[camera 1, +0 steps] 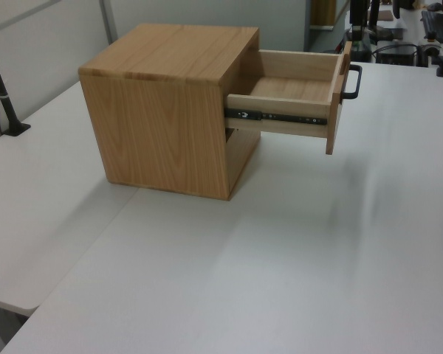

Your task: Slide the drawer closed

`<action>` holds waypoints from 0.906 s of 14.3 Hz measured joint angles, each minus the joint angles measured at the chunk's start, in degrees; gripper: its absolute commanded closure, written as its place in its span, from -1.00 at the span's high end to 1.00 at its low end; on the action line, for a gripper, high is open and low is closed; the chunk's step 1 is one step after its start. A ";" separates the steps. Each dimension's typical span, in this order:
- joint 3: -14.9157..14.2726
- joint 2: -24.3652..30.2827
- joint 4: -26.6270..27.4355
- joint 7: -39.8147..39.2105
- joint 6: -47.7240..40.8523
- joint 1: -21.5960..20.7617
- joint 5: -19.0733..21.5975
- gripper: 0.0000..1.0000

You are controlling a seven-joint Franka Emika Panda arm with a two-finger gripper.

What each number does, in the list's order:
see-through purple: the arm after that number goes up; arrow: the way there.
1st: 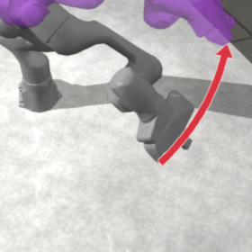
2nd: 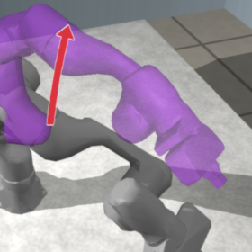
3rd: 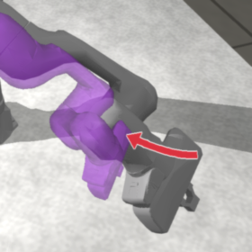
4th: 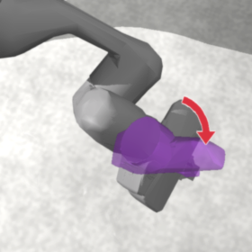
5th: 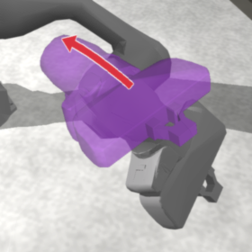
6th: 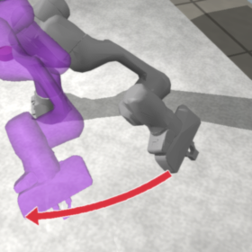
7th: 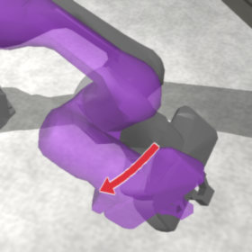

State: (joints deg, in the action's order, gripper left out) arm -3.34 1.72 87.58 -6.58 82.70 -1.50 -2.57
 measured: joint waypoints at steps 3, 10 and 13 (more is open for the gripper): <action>1.07 0.26 0.09 1.46 -0.43 -0.07 0.00 1.00; 1.59 0.57 0.21 1.67 -0.95 -0.08 0.00 1.00; 1.59 1.10 0.65 1.67 -0.95 -0.07 0.00 0.75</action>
State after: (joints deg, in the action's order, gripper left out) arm -1.75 2.82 88.23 -4.91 81.74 -1.57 -2.56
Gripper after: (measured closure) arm 0.000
